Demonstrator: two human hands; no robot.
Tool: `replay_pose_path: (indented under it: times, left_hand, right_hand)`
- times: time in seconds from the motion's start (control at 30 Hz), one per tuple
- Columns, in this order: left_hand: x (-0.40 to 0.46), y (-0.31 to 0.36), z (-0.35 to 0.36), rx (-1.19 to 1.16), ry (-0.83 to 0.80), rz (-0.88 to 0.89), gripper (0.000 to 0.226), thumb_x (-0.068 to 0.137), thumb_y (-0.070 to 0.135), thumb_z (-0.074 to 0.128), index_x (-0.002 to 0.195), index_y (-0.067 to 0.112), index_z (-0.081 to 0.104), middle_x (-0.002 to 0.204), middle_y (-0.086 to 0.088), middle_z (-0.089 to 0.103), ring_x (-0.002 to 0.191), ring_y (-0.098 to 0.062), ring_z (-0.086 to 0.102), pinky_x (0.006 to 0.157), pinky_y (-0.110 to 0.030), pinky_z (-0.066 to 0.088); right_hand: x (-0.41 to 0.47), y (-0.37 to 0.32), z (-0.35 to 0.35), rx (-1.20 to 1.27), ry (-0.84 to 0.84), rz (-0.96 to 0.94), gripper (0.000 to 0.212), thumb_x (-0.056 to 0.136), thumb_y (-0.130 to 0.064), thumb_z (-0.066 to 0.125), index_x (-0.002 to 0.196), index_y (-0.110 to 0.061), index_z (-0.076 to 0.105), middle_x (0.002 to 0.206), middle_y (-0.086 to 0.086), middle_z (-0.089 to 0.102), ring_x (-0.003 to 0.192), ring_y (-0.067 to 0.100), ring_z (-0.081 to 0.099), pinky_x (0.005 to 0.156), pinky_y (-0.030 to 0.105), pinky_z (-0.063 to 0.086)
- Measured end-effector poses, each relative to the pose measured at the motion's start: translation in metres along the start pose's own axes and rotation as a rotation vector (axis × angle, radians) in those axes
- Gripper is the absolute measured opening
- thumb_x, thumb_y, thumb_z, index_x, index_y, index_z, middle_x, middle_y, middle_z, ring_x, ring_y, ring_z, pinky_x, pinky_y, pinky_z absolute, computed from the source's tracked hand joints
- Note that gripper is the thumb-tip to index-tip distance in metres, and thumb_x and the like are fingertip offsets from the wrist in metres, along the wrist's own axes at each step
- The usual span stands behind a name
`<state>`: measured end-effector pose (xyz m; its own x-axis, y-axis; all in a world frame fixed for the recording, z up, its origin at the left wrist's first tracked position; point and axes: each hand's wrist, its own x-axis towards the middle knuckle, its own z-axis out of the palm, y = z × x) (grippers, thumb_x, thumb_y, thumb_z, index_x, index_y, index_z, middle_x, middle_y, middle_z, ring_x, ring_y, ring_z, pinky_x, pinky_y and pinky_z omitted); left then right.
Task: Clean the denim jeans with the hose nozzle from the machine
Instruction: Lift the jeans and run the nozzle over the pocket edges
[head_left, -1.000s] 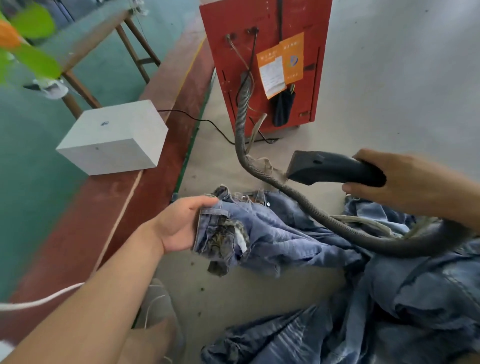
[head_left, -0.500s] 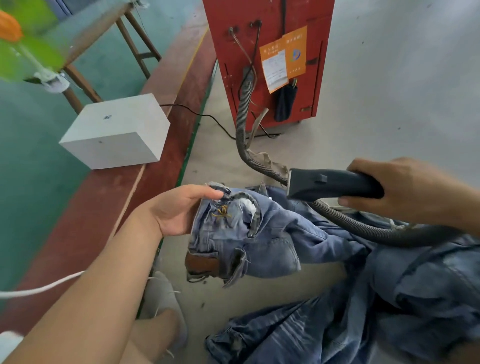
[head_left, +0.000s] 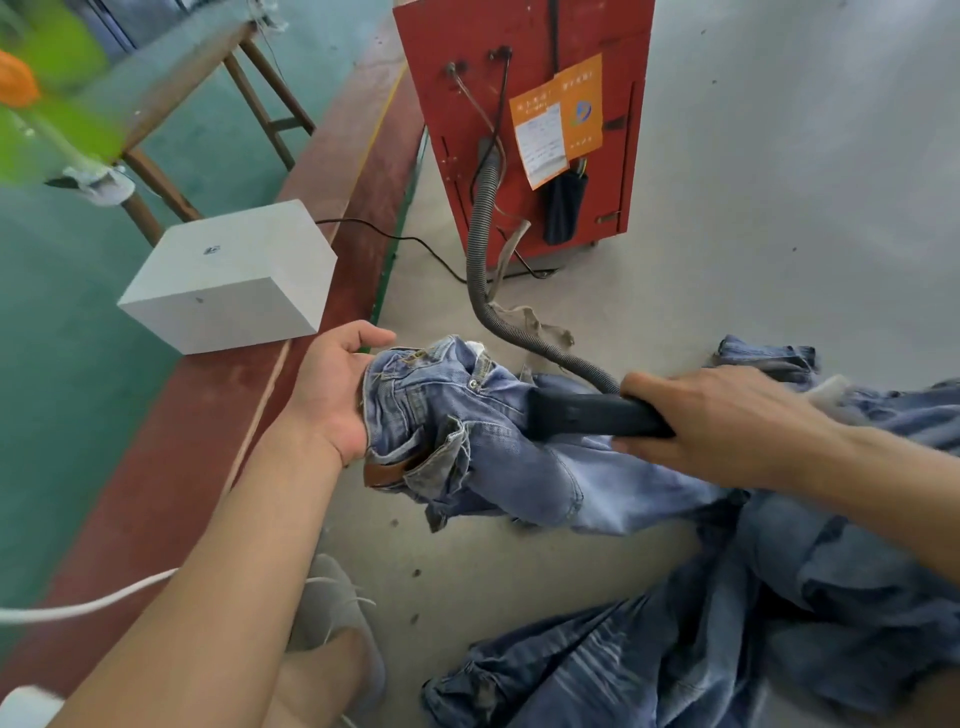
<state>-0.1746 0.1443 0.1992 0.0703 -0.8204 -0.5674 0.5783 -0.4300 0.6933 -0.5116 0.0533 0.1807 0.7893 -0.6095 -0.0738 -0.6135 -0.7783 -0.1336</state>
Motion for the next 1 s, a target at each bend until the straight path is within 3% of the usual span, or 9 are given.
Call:
replay_pose_path:
  times: [0.1, 0.23, 0.33, 0.43, 0.53, 0.67, 0.7, 0.83, 1.0]
  left_hand:
    - [-0.003, 0.004, 0.0, -0.03, 0.016, -0.036, 0.05, 0.079, 0.028, 0.051, 0.109, -0.01, 0.065, 0.107, -0.024, 0.069, 0.089, -0.039, 0.072, 0.08, -0.051, 0.062]
    - [-0.01, 0.01, -0.001, -0.011, 0.019, -0.039, 0.042, 0.084, 0.016, 0.05, 0.117, -0.009, 0.062, 0.116, -0.023, 0.069, 0.099, -0.037, 0.072, 0.089, -0.05, 0.061]
    - [-0.01, 0.008, -0.001, 0.015, -0.004, -0.061, 0.039, 0.101, 0.008, 0.038, 0.128, -0.007, 0.061, 0.128, -0.026, 0.067, 0.111, -0.038, 0.071, 0.092, -0.051, 0.06]
    - [-0.011, 0.001, -0.001, 0.065, 0.021, -0.068, 0.036, 0.107, 0.008, 0.034, 0.128, -0.002, 0.062, 0.119, -0.025, 0.071, 0.101, -0.036, 0.075, 0.081, -0.051, 0.063]
    - [-0.014, -0.001, -0.004, 0.119, 0.003, -0.017, 0.034, 0.109, 0.008, 0.034, 0.13, 0.007, 0.061, 0.117, -0.019, 0.073, 0.099, -0.031, 0.075, 0.086, -0.048, 0.063]
    - [-0.021, -0.004, -0.004, 0.153, -0.001, 0.008, 0.034, 0.109, 0.016, 0.038, 0.135, 0.014, 0.06, 0.13, -0.018, 0.069, 0.108, -0.032, 0.072, 0.093, -0.051, 0.059]
    - [-0.022, -0.004, -0.003, 0.154, -0.001, 0.006, 0.035, 0.109, 0.018, 0.038, 0.138, 0.013, 0.059, 0.134, -0.018, 0.067, 0.11, -0.032, 0.071, 0.094, -0.051, 0.058]
    - [-0.023, -0.007, 0.005, 0.114, -0.069, -0.029, 0.044, 0.112, 0.03, 0.03, 0.132, 0.006, 0.062, 0.131, -0.02, 0.068, 0.115, -0.033, 0.07, 0.098, -0.05, 0.056]
    - [-0.019, -0.041, 0.032, -0.025, -0.298, -0.127, 0.075, 0.108, 0.059, 0.019, 0.152, 0.005, 0.045, 0.149, -0.026, 0.051, 0.141, -0.044, 0.047, 0.117, -0.054, 0.037]
  right_hand:
    - [0.011, -0.019, 0.003, 0.146, 0.057, 0.006, 0.037, 0.094, -0.07, 0.047, 0.105, -0.034, 0.045, 0.066, -0.014, 0.046, 0.062, 0.022, 0.056, 0.061, 0.041, 0.053]
    - [0.008, -0.009, -0.001, 0.209, 0.095, 0.008, 0.041, 0.09, -0.076, 0.043, 0.108, -0.039, 0.045, 0.07, -0.015, 0.057, 0.062, 0.016, 0.061, 0.059, 0.04, 0.052]
    - [-0.002, -0.001, 0.0, 0.171, 0.031, 0.039, 0.04, 0.088, -0.076, 0.041, 0.104, -0.039, 0.043, 0.065, -0.014, 0.054, 0.058, 0.009, 0.057, 0.056, 0.036, 0.05]
    - [-0.001, -0.015, -0.001, 0.145, -0.005, 0.039, 0.036, 0.091, -0.071, 0.045, 0.103, -0.038, 0.042, 0.069, -0.012, 0.057, 0.063, 0.016, 0.061, 0.061, 0.04, 0.053]
    - [0.004, -0.031, -0.008, 0.241, 0.092, -0.003, 0.037, 0.089, -0.072, 0.049, 0.105, -0.039, 0.047, 0.067, -0.015, 0.057, 0.06, 0.013, 0.06, 0.057, 0.039, 0.052]
    - [0.0, -0.029, -0.026, 0.342, 0.27, -0.007, 0.044, 0.085, -0.085, 0.041, 0.107, -0.048, 0.051, 0.062, -0.025, 0.057, 0.055, -0.006, 0.057, 0.045, 0.01, 0.041]
    - [-0.002, -0.026, -0.033, 0.376, 0.297, 0.023, 0.043, 0.085, -0.088, 0.041, 0.106, -0.052, 0.05, 0.061, -0.025, 0.057, 0.056, -0.006, 0.058, 0.046, 0.01, 0.041]
    - [-0.006, -0.018, -0.049, 0.344, 0.286, 0.09, 0.043, 0.078, -0.089, 0.044, 0.101, -0.053, 0.051, 0.059, -0.021, 0.057, 0.052, 0.006, 0.057, 0.049, 0.031, 0.049]
    - [-0.002, -0.051, -0.049, 0.232, 0.104, 0.026, 0.041, 0.08, -0.086, 0.037, 0.092, -0.049, 0.047, 0.057, -0.023, 0.05, 0.05, -0.005, 0.049, 0.044, 0.021, 0.036]
